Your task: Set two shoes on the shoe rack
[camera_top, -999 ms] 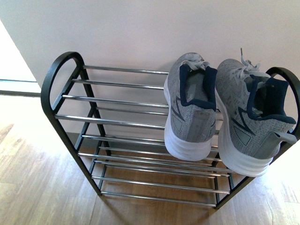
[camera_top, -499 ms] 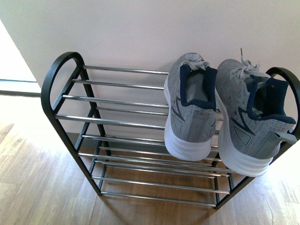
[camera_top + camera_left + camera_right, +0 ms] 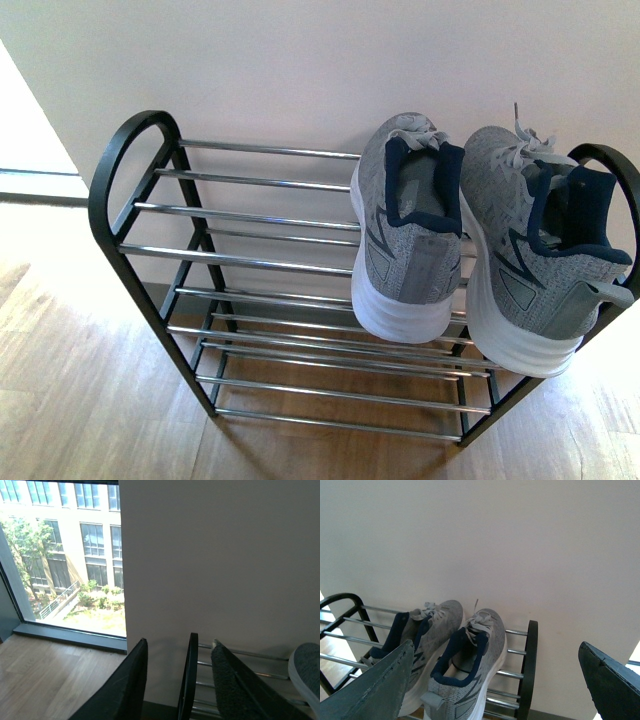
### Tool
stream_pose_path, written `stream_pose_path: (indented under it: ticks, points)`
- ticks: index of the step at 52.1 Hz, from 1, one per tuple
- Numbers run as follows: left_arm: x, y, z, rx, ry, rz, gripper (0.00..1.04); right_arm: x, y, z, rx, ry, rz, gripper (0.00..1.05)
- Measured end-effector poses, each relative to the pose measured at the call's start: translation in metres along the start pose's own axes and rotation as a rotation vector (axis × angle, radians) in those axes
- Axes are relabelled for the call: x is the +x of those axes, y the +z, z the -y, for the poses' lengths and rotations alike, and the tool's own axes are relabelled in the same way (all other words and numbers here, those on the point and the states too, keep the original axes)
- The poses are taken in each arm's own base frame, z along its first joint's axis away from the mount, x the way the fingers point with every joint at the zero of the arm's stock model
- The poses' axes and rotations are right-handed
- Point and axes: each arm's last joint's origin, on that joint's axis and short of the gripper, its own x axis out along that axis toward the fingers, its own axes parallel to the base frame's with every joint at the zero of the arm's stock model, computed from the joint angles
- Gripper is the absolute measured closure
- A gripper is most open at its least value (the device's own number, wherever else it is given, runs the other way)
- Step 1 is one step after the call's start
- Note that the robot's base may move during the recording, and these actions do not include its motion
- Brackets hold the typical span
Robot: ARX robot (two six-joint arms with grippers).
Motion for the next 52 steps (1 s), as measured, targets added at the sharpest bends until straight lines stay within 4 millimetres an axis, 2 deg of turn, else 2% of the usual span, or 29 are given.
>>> stream_pose_path:
  ticks: [10,30,36,52]
  points:
    - [-0.004,-0.021,-0.012,0.016,0.006,-0.005,1.04,0.000,0.000,0.000,0.000,0.000,0.000,0.09]
    - [-0.009,-0.040,-0.013,0.024,-0.002,-0.002,1.03,0.000,0.000,0.000,0.000,0.000,0.000,0.09]
    - [-0.018,-0.048,-0.013,0.025,-0.001,-0.019,1.03,0.000,0.000,0.000,0.000,0.000,0.000,0.09]
    - [-0.020,-0.053,-0.013,0.024,-0.001,0.000,1.03,0.000,0.000,0.000,0.000,0.000,0.000,0.09]
